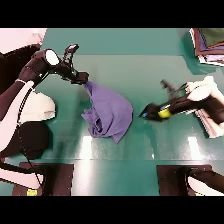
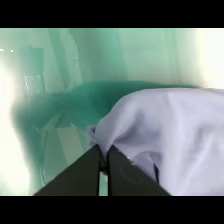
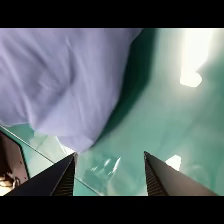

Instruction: Fold the shirts.

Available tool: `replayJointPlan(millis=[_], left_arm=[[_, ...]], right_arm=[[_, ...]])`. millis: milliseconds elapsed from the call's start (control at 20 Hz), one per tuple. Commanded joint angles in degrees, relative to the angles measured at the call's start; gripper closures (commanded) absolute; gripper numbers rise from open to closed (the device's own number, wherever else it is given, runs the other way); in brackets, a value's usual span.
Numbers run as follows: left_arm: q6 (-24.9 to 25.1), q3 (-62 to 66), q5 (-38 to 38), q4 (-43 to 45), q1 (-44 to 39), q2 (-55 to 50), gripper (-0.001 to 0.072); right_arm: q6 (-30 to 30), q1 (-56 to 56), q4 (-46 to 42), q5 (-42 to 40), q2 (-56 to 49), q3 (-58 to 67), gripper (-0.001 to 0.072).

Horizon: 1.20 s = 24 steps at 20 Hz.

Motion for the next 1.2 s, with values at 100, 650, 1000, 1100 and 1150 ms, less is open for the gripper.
replayJointPlan(millis=[100, 650, 1000, 1100, 1150], left_arm=[[0.02, 0.48, -1.46, 0.31, 0.0, 0.13, 0.0679], [0.13, 2.32, -1.68, 6.95, 0.0, 25.86, 0.068], [-0.15, 6.58, -3.78, 6.05, -0.02, 47.36, 0.0681], [-0.31, 7.15, -4.02, 3.43, -0.02, 48.83, 0.0681], [-0.31, 7.1, -4.63, 1.2, -0.02, 49.0, 0.0681]], right_arm=[[-3.98, 13.05, 10.6, -17.46, -9.84, -3.41, 0.0301], [-2.73, 1.18, -15.43, -0.5, 4.98, 22.6, 0.0701], [-2.6, -11.04, -16.83, 4.2, 20.31, 42.01, 0.0702], [-2.6, -13.97, -16.72, 6.75, 21.27, 45.29, 0.0702], [-2.58, -14.88, -16.7, 8.17, 21.11, 46.49, 0.0702]])
